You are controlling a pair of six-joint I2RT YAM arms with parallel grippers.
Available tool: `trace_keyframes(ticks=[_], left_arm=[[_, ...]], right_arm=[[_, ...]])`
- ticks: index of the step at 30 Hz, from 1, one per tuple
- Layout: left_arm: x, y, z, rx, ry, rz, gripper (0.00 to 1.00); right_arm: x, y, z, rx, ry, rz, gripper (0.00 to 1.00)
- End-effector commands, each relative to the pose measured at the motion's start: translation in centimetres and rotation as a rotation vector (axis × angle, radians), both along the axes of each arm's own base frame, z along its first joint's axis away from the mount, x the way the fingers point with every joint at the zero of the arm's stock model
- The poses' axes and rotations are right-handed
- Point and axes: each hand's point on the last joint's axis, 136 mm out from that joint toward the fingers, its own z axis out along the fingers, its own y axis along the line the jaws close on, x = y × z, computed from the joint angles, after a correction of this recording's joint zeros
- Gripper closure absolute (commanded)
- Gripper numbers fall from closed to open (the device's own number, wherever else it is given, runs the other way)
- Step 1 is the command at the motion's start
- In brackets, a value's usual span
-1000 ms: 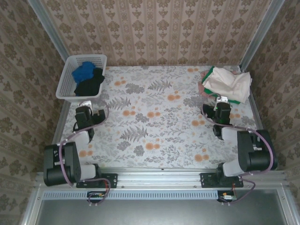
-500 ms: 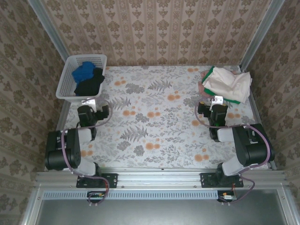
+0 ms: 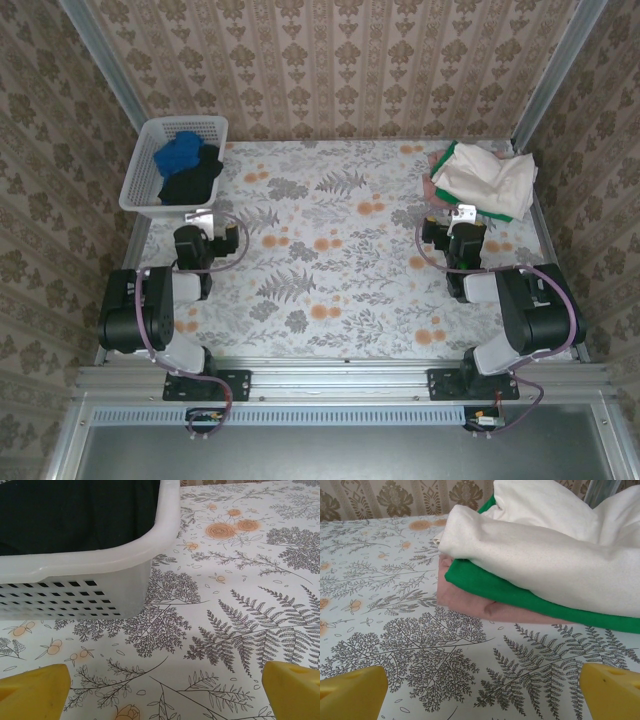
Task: Fold and stack the t-shirts
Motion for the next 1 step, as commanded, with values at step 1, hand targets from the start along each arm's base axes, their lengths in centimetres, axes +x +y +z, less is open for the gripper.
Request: trace_keyframes(ticks=[1], left_arm=[[0.40, -0.04, 1.01, 0.027, -0.042, -0.004, 0.00]], right_arm=[[0.08, -0.32, 0.57, -0.006, -0.026, -0.010, 0.00]])
